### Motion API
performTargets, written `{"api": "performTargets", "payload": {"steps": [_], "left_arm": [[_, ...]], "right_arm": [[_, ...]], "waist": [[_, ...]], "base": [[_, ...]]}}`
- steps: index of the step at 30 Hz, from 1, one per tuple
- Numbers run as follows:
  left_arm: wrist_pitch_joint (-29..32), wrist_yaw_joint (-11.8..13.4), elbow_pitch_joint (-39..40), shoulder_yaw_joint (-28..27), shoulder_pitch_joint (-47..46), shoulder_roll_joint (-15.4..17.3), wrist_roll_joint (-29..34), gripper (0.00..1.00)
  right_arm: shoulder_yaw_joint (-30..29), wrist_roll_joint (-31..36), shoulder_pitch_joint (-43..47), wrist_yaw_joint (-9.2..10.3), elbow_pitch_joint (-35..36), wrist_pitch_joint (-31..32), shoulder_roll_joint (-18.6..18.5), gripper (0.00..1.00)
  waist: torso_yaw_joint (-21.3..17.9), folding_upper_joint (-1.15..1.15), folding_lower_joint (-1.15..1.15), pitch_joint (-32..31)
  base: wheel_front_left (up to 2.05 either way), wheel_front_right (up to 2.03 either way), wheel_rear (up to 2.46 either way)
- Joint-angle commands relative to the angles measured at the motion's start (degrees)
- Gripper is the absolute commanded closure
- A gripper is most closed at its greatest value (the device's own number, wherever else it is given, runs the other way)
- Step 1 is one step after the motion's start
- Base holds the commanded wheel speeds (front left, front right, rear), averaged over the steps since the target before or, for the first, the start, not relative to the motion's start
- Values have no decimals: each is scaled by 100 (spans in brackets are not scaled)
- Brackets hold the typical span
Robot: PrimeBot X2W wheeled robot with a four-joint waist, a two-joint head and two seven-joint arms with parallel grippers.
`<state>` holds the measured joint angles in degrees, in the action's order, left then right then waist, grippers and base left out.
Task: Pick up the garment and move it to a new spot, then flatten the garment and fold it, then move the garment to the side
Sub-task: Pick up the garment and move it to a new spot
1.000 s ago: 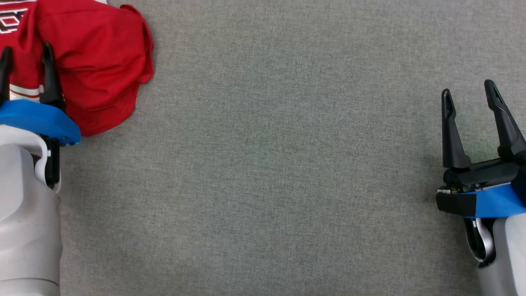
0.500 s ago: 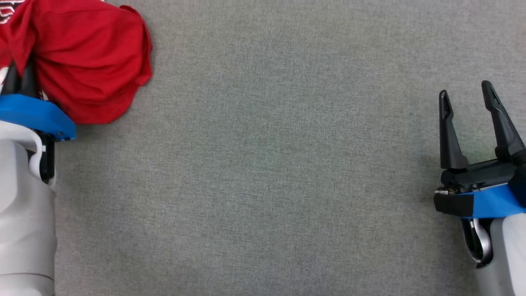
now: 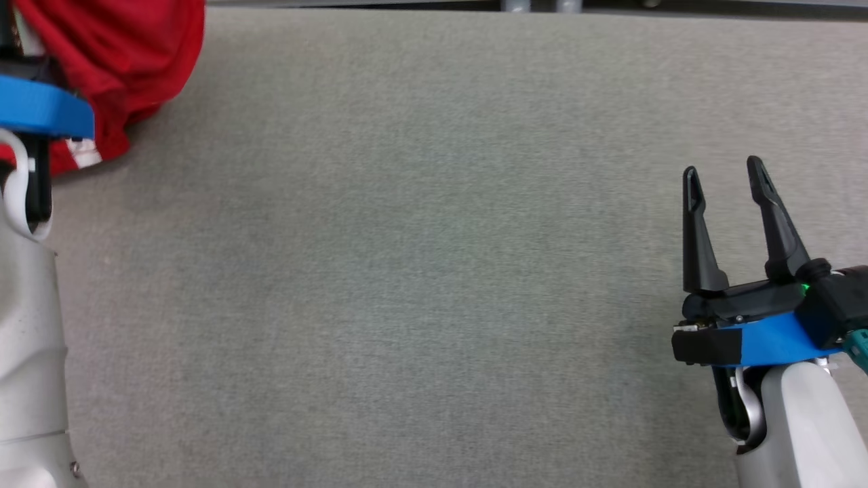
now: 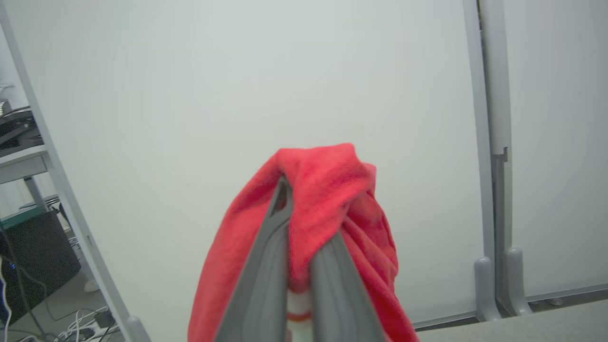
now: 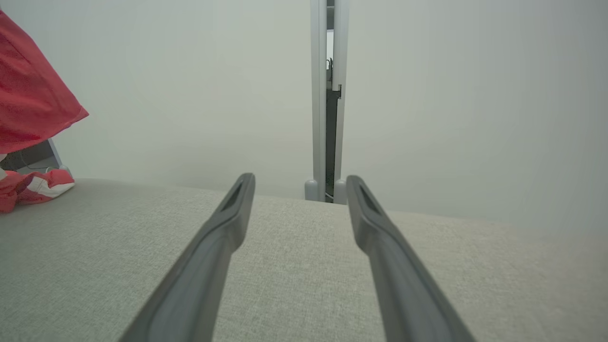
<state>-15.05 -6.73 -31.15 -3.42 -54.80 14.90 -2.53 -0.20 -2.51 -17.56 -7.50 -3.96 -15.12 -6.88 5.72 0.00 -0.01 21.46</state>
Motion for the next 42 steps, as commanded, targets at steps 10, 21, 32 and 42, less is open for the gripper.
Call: {"api": "performTargets", "payload": {"steps": [10,21,32,42], "left_arm": [[-18,-74,1102,980,-326,-169,-11,100],[56,-79,1057,2295,-216,-556,-386,100],[-13,-48,328,2884,846,-914,-707,100],[-19,-17,126,3304,2315,-1121,-854,100]], "right_arm": [[28,-186,175,2,-140,-5,364,0],[41,-595,280,2,-169,-6,406,0],[-49,-715,328,2,-126,-5,408,0],[-110,-581,314,2,-112,-6,405,0]], "waist": [[-1252,0,1,-612],[-2477,0,1,-680],[-2587,0,1,-580],[-2214,0,1,-589]], "base": [[0,0,0],[0,0,0],[0,0,0],[0,0,0]]}}
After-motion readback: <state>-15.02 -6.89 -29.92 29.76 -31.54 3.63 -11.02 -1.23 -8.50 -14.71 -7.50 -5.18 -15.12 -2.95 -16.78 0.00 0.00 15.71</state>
